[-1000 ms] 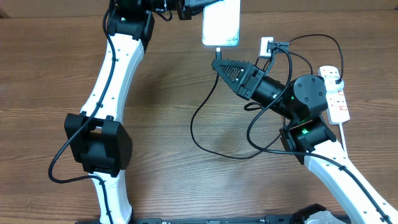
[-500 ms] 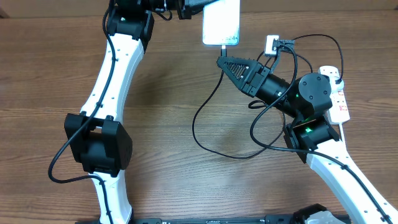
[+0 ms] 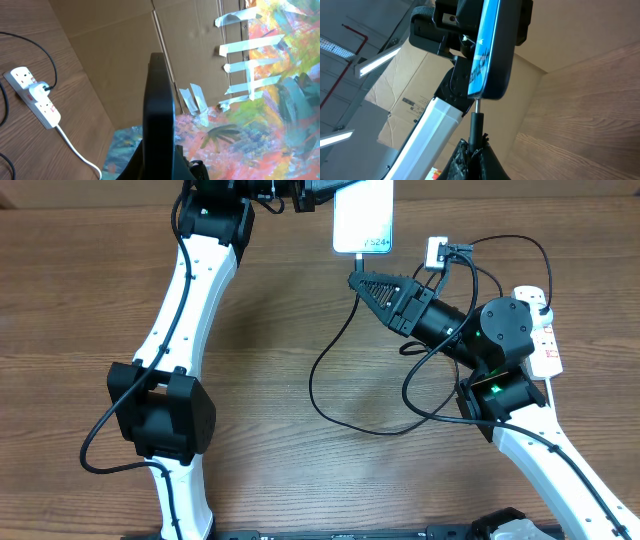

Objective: Plug charger to phone and switch on socket
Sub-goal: 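Push the connector up into the phone's bottom port with the right gripper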

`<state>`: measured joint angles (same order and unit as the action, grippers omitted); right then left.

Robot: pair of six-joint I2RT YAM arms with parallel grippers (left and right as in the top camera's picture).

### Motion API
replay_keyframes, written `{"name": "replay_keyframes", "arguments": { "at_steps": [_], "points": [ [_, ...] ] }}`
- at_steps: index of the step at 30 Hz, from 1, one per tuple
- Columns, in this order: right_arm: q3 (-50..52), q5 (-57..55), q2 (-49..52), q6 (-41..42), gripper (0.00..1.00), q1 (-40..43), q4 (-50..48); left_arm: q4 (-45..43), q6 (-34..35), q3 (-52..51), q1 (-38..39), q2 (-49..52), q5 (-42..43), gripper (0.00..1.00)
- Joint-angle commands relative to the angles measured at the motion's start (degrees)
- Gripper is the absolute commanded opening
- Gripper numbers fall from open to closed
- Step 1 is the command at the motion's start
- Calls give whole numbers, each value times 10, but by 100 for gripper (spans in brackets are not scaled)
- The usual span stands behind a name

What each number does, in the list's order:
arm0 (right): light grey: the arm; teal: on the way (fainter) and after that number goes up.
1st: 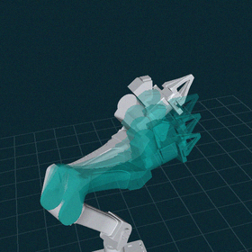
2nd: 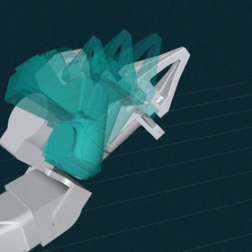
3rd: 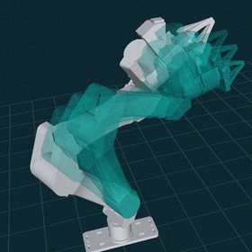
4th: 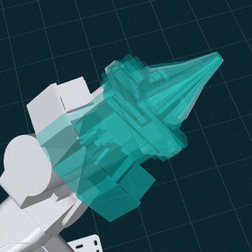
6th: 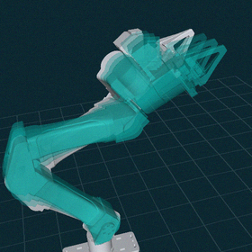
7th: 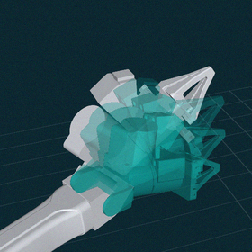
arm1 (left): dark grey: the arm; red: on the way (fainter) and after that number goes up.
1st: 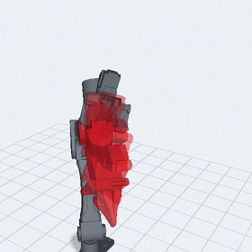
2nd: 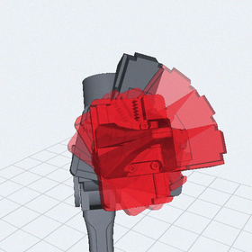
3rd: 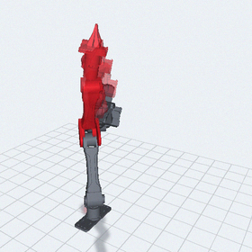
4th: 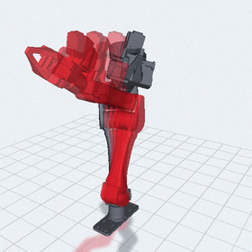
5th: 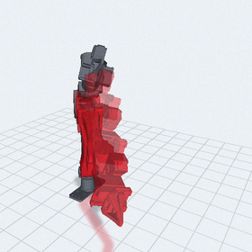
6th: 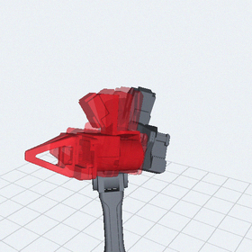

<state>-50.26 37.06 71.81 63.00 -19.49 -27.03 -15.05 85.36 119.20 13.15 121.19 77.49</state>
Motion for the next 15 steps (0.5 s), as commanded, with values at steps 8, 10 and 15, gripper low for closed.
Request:
{"name": "replay_keyframes", "arguments": {
  "at_steps": [8,10,15],
  "points": [
    [-4,-24,3,0,4,9,-5,-7,-10,10,7,-9,5,4],
    [-4,-24,3,1,4,13,-5,-7,-10,10,7,-9,4,4],
    [-4,-24,3,9,4,22,-6,-7,-10,10,7,-9,5,4]
  ]
}}
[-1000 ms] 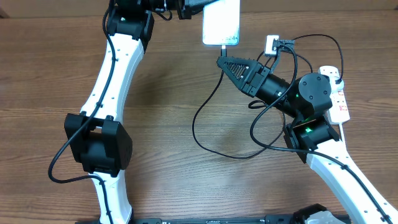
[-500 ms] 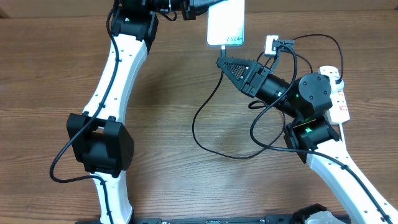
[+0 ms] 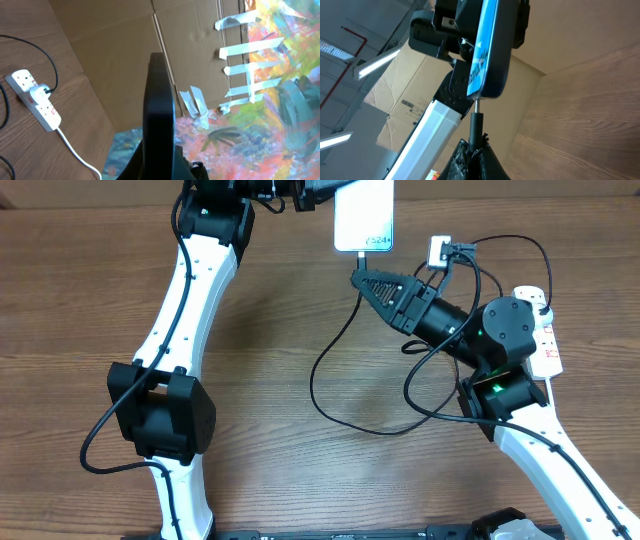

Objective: Plug charger to phone and switch on socket
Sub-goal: 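Push the connector up into the phone's bottom port with the right gripper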

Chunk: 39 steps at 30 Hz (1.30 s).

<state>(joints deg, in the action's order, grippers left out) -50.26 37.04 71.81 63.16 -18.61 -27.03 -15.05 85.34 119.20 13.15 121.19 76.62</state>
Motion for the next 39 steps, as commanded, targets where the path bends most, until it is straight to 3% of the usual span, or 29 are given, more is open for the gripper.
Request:
{"name": "replay_keyframes", "arguments": {
  "at_steps": [1,15,39],
  "points": [
    [-4,-24,3,8,4,16,-6,-7,-9,10,7,-9,13,4],
    [-4,-28,3,10,4,20,-12,-7,-17,10,15,-9,23,4],
    [-4,-4,18,-26,4,40,-12,2,-24,10,38,-9,139,4]
  ]
}}
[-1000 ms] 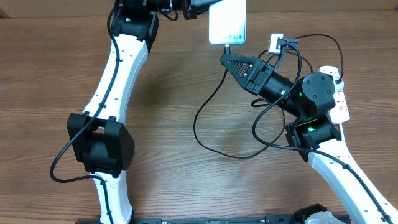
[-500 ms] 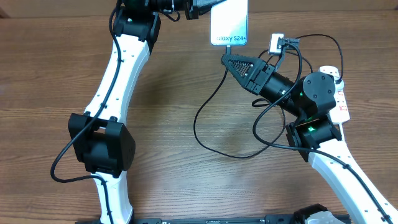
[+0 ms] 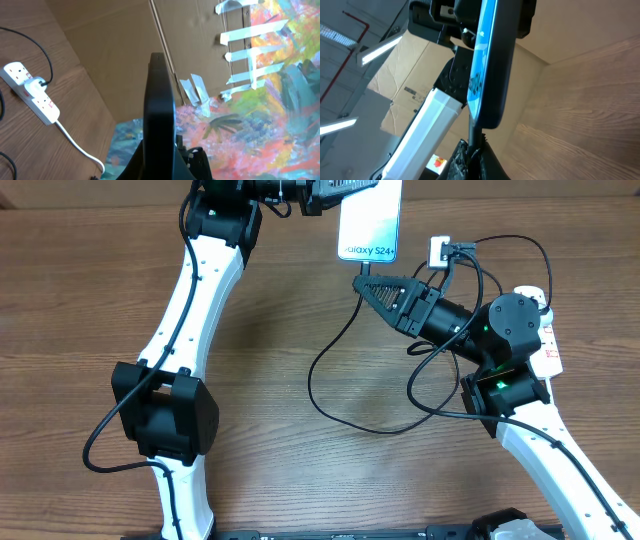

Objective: Plug charger to phone and switch on socket
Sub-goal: 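Push the connector up into the phone's bottom port with the right gripper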

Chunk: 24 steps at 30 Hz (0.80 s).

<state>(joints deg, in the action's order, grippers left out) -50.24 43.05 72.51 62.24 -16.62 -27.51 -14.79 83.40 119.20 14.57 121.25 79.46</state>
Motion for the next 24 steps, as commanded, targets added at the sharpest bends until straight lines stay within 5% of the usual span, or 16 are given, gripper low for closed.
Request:
{"name": "replay_keyframes", "arguments": {
  "at_steps": [1,24],
  "points": [
    [-4,-65,11,-20,4,21,-8,-1,-4,10,24,-9,110,4],
    [-4,-73,12,30,4,48,-39,-1,-21,10,33,-9,111,4]
  ]
}}
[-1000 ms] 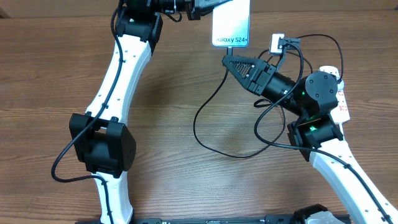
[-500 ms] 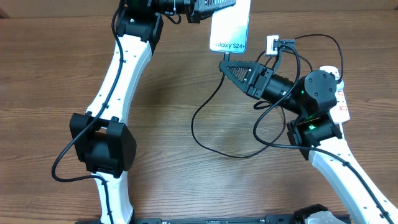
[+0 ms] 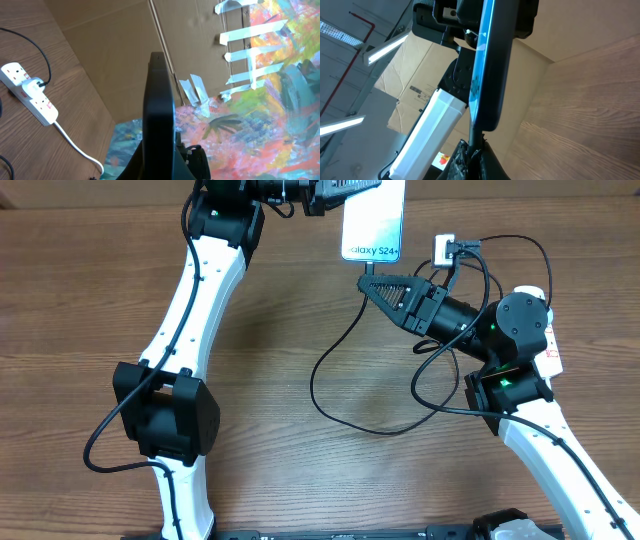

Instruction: Plug charger to phone and switch on socket

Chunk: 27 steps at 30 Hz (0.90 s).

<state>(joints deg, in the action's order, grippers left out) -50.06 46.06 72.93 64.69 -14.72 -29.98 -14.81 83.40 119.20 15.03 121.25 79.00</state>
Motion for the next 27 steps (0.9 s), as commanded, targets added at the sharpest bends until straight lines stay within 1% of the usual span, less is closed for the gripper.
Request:
{"name": "replay_keyframes", "arguments": {
  "at_steps": [1,8,15,16,18,21,27],
  "points": [
    [-6,-103,8,8,4,29,-14,-1,-26,10,28,-9,115,4],
    [-6,-108,8,32,4,29,-13,0,-26,10,31,-9,115,4],
    [-6,-100,8,33,5,29,1,0,-26,10,29,-9,115,4],
    [-6,-99,8,33,8,29,4,0,-26,10,29,-9,115,4],
    [-6,-93,8,32,19,29,11,0,-26,10,26,-9,115,4],
    [-6,-76,8,32,30,29,12,0,-36,10,9,-9,115,4],
    [-6,-61,8,28,47,29,16,8,-80,9,-37,-6,115,4]
  ]
}}
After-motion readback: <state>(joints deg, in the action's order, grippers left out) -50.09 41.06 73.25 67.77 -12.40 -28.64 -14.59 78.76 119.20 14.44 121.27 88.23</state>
